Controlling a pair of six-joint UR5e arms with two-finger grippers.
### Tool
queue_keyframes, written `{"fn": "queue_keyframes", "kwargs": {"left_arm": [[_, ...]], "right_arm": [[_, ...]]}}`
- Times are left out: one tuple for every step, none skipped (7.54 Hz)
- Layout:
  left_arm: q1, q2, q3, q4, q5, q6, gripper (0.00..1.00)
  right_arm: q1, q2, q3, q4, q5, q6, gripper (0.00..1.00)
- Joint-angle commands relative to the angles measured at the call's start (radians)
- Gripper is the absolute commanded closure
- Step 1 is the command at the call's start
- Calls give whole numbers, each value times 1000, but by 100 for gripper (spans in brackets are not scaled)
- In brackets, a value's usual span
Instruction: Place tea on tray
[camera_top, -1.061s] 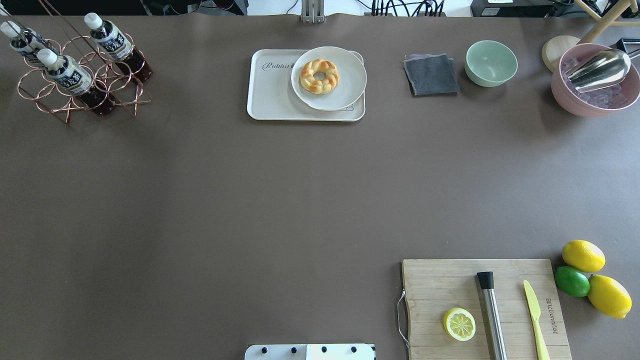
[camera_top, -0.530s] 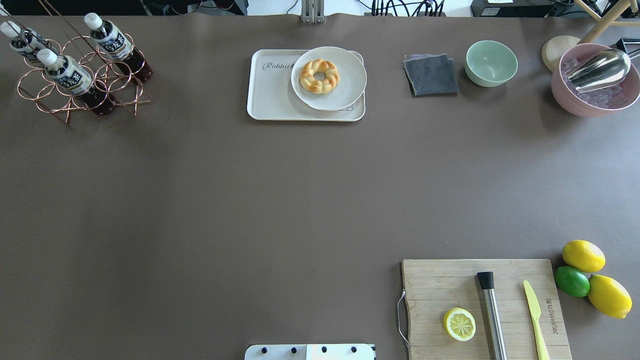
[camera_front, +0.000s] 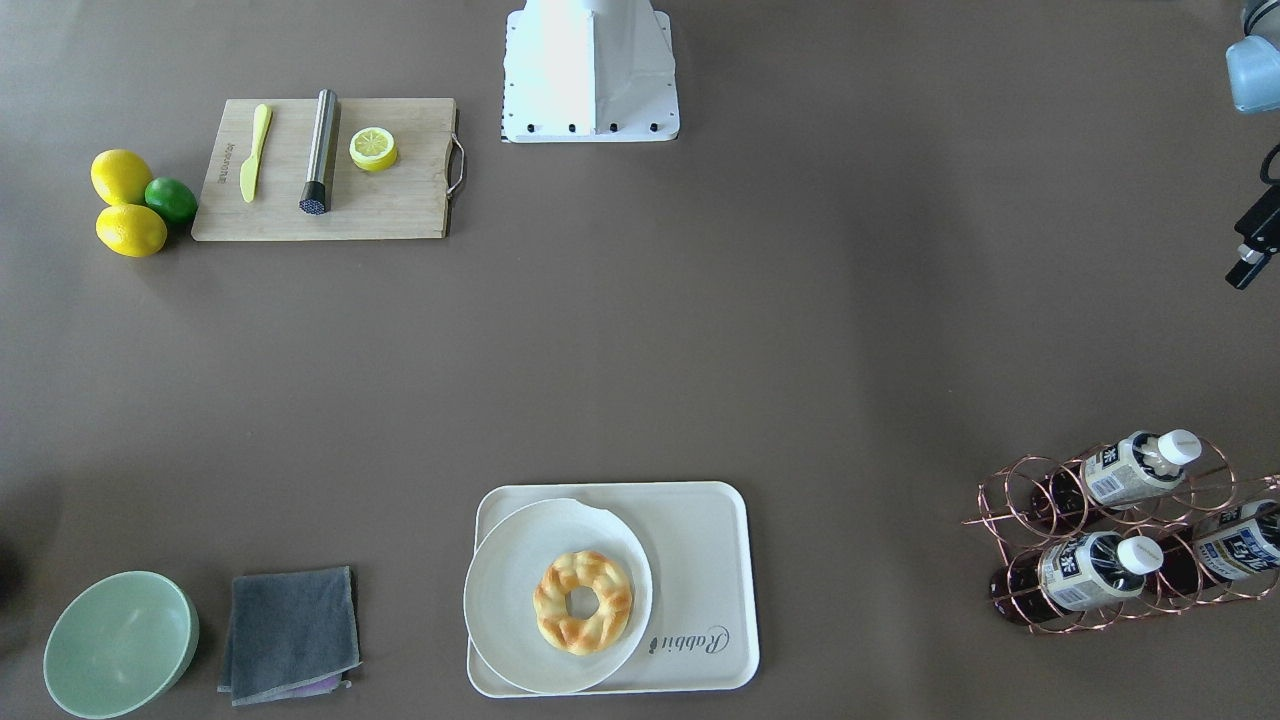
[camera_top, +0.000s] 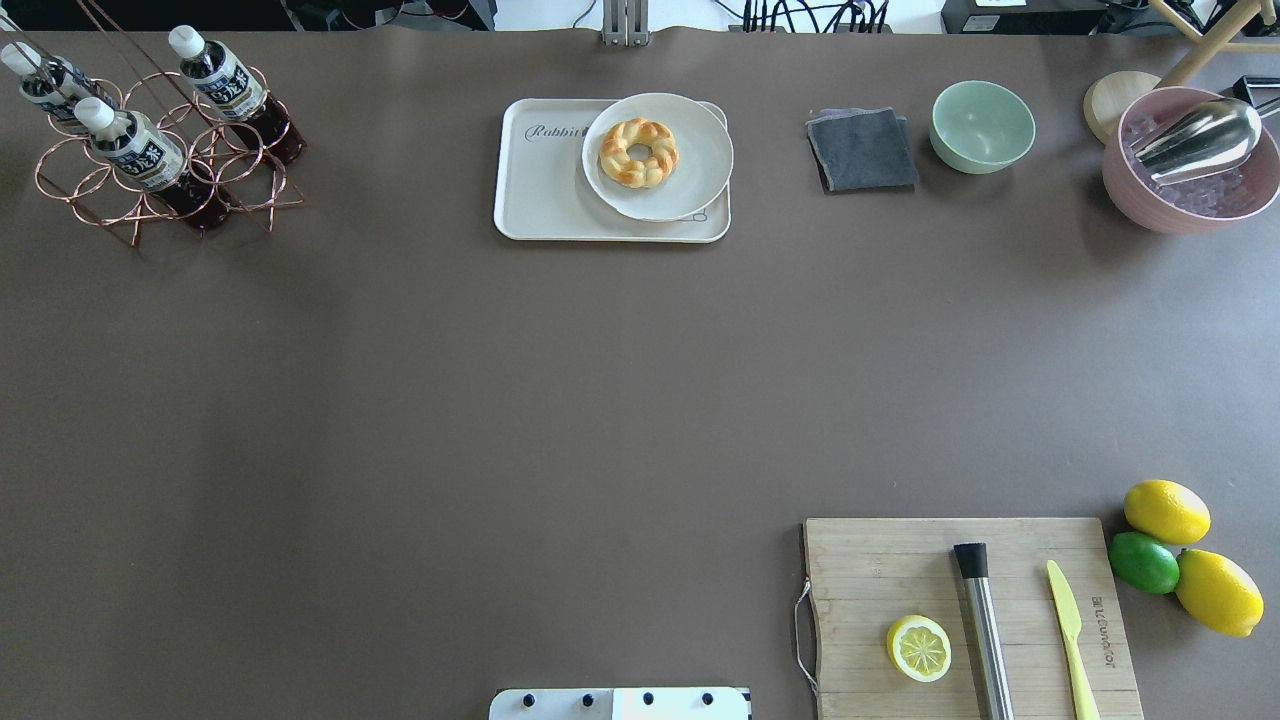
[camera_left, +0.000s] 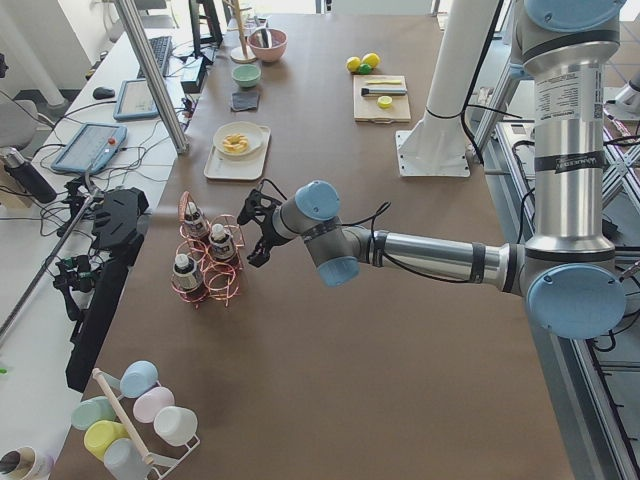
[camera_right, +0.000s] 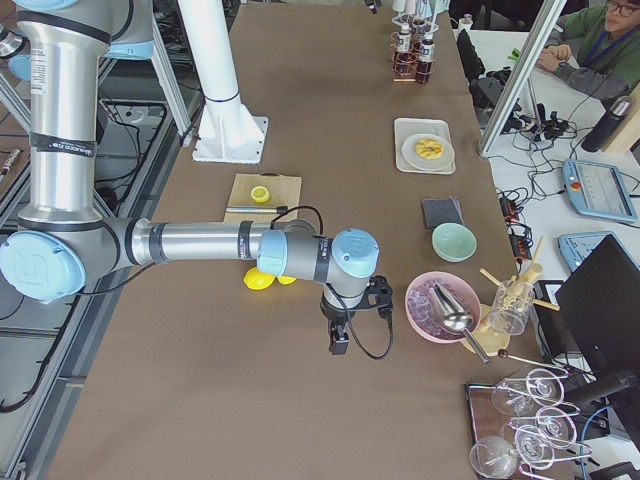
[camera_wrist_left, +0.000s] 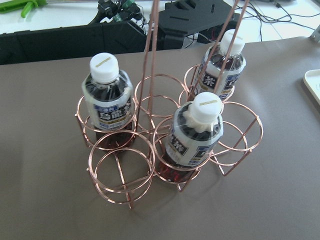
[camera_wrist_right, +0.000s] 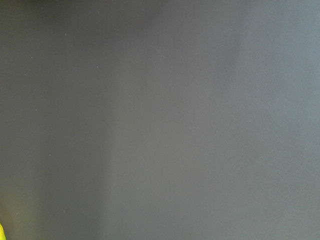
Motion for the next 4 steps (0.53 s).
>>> {"fn": "queue_keyframes", "kwargs": {"left_arm": [[97,-9,-18,-52,235,-43,2],[123,-13,-34,-53,321,-72,2],[177,-16,-38,-52,425,-86,2],[242,-25,-35,-53,532,-94,2]], "right_arm": [[0,-12,0,0,1,0,0],[0,-13,-2,0,5,0,0],[0,-15,-2,0,5,0,0],[0,-16,0,0,5,0,0]]}}
